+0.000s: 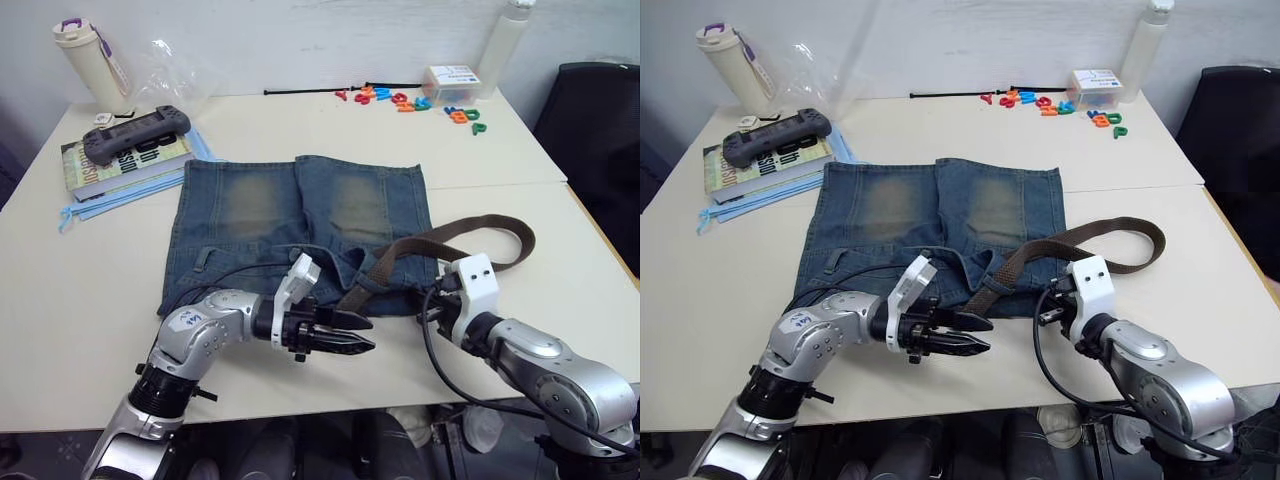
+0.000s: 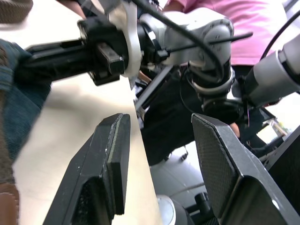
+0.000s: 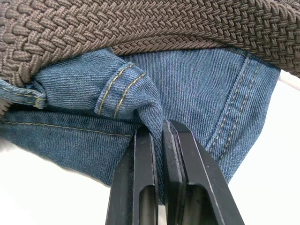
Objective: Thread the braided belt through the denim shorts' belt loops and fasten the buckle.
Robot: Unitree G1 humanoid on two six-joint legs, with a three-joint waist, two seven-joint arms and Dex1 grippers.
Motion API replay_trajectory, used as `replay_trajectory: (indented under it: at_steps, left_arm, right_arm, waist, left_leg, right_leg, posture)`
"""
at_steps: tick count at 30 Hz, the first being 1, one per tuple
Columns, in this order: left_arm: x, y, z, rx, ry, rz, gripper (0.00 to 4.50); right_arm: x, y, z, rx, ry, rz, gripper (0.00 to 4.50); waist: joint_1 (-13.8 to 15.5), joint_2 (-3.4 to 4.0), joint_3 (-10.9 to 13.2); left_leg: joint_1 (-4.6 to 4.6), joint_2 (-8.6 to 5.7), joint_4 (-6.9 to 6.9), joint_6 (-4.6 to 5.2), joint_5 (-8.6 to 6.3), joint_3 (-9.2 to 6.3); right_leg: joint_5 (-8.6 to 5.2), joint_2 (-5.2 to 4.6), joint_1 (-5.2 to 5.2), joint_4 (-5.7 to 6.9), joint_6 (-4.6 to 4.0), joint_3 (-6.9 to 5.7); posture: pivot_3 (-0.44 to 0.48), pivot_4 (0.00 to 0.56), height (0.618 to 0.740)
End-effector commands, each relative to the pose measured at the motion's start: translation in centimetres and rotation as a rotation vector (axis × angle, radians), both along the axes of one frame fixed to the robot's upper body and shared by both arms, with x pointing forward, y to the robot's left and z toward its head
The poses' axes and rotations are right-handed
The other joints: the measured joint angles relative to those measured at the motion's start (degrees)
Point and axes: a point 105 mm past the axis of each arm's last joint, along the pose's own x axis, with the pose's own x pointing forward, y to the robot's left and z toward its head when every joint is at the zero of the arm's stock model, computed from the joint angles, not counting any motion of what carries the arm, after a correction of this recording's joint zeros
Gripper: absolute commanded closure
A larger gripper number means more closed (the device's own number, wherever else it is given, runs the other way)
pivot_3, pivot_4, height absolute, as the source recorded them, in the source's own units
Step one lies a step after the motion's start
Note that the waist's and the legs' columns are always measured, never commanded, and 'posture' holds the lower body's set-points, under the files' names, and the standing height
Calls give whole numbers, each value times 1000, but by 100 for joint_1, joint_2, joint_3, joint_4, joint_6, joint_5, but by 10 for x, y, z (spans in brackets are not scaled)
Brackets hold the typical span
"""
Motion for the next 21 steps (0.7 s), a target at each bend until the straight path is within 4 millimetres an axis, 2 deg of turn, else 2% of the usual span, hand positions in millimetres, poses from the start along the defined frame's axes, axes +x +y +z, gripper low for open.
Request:
replay_trajectory:
  at_steps: [1,4,6,10,14,18,21]
  left_arm:
    - [4,23,20,-11,-76,75,2113]
    - [12,39,20,53,-101,151,2113]
    - [17,42,14,103,-121,178,2113]
    - [28,34,-1,152,-138,225,2113]
    - [39,17,-18,207,-159,249,2113]
    - [51,12,-21,225,-181,303,2113]
    - [53,12,-22,242,-199,317,2113]
  right_arm:
    - [1,-12,6,-20,-35,-62,4500]
    - [1,-12,6,-18,-38,-66,4500]
    - [1,-11,6,-16,-39,-69,4500]
    - [2,-9,6,-12,-40,-70,4500]
    - [1,-8,7,-10,-45,-70,4500]
    - [0,-9,8,-15,-50,-73,4500]
    - [-2,-9,8,-15,-50,-78,4500]
  waist:
    - [-1,0,0]
    - [-2,0,0]
    - [5,0,0]
    - [3,0,0]
    - [3,0,0]
    - [3,0,0]
    - [3,0,0]
  left_leg:
    - [0,0,-1,0,0,0]
    - [0,0,-1,0,0,1]
    - [0,-1,0,0,0,0]
    - [0,-3,1,2,0,1]
    - [0,-2,1,2,0,1]
    - [-1,-3,1,2,0,0]
    - [-1,-2,-1,1,0,0]
  right_leg:
    - [0,0,-1,1,0,0]
    - [0,0,-1,0,0,0]
    - [0,0,1,0,0,0]
    - [0,-1,3,-1,0,0]
    - [0,-1,2,0,1,0]
    - [1,-1,1,0,2,0]
    - [1,-1,0,0,2,0]
  posture:
    - [0,150,659]
    - [0,150,659]
    - [0,150,659]
    - [0,150,659]
    - [0,150,659]
    - [0,150,659]
    - [0,150,659]
